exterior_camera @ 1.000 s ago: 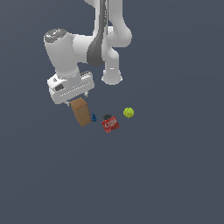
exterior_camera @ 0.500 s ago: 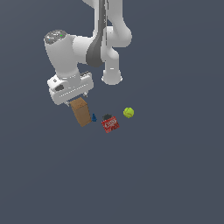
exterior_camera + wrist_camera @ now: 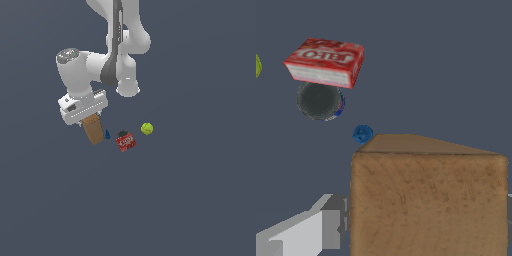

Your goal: Pick up a designated object from a clutter of objects.

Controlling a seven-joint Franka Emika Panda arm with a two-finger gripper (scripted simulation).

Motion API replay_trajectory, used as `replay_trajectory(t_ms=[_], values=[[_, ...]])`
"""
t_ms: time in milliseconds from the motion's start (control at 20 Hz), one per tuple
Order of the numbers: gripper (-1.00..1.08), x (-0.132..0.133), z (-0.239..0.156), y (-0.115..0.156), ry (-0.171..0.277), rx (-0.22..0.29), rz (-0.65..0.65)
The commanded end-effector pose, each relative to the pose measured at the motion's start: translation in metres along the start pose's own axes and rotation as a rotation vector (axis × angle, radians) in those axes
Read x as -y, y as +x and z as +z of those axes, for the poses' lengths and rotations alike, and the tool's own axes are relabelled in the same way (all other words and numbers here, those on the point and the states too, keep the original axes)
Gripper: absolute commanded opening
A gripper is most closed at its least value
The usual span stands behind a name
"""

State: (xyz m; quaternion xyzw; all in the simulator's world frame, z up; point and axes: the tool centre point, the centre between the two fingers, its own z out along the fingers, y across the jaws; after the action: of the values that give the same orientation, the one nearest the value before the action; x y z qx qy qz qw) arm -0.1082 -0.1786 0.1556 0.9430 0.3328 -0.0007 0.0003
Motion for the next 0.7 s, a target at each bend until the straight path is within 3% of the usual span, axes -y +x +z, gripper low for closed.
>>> replay_trajectory(t_ms=[0,200,250,650], values=[[1.0,-0.0001,0.0082,0.0001,-0.001,0.0,-0.001],[1.0,-0.0003,0.0128,0.0001,-0.001,0.0,-0.001],[-1.0,-0.0003,0.0128,0.0001,-0.001,0.0,-0.001],[-1.0,-0.0003,0.0128,0.0001,-0.001,0.0,-0.001]])
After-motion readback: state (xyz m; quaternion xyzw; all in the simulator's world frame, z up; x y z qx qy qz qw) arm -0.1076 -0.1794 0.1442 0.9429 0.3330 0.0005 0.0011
